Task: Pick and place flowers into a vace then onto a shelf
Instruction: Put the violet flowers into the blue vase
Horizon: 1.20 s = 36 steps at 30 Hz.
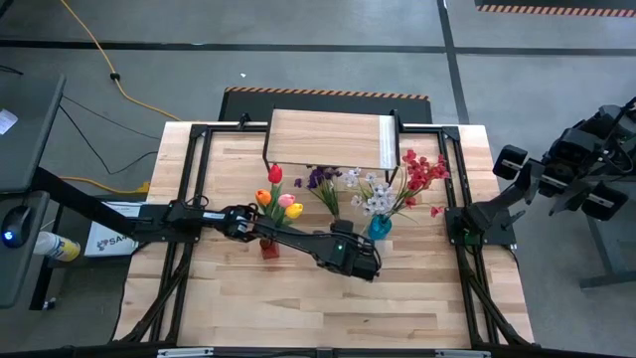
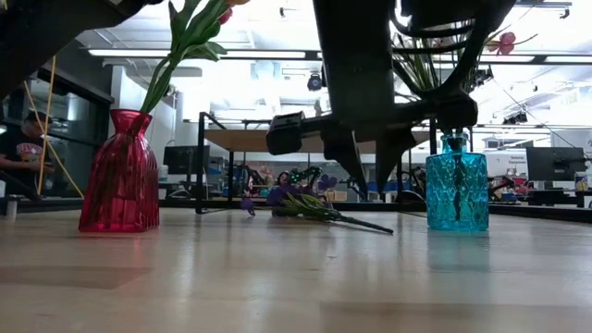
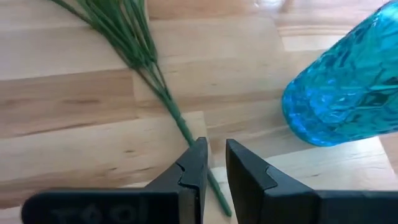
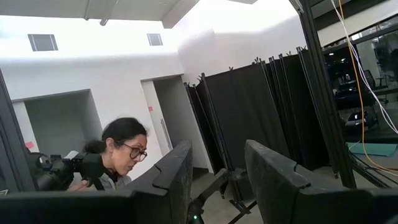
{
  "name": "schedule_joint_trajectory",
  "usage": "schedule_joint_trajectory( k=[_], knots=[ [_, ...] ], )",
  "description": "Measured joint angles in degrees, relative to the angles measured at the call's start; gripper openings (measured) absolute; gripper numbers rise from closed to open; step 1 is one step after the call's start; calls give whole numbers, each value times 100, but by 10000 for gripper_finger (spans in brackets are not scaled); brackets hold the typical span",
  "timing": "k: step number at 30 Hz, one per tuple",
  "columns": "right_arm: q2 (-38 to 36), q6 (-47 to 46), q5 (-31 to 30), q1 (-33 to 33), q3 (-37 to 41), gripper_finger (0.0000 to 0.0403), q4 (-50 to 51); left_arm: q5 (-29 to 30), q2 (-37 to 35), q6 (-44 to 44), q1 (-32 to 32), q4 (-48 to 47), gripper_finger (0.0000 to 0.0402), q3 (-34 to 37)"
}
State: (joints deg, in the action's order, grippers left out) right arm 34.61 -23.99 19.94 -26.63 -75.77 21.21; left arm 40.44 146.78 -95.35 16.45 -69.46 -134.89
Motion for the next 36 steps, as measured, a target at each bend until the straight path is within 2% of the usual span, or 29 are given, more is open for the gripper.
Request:
schedule_joint_trajectory(
  k=[8,28,36],
  knots=[
    [0,1,-4,-1,0,139,1,-550,0,-11,-121,-39,95,0],
    [0,3,-7,0,0,139,-1,-694,164,-157,-198,-94,95,6],
    [0,3,-8,-1,0,139,-1,-855,318,-88,-304,248,95,-22]
  ],
)
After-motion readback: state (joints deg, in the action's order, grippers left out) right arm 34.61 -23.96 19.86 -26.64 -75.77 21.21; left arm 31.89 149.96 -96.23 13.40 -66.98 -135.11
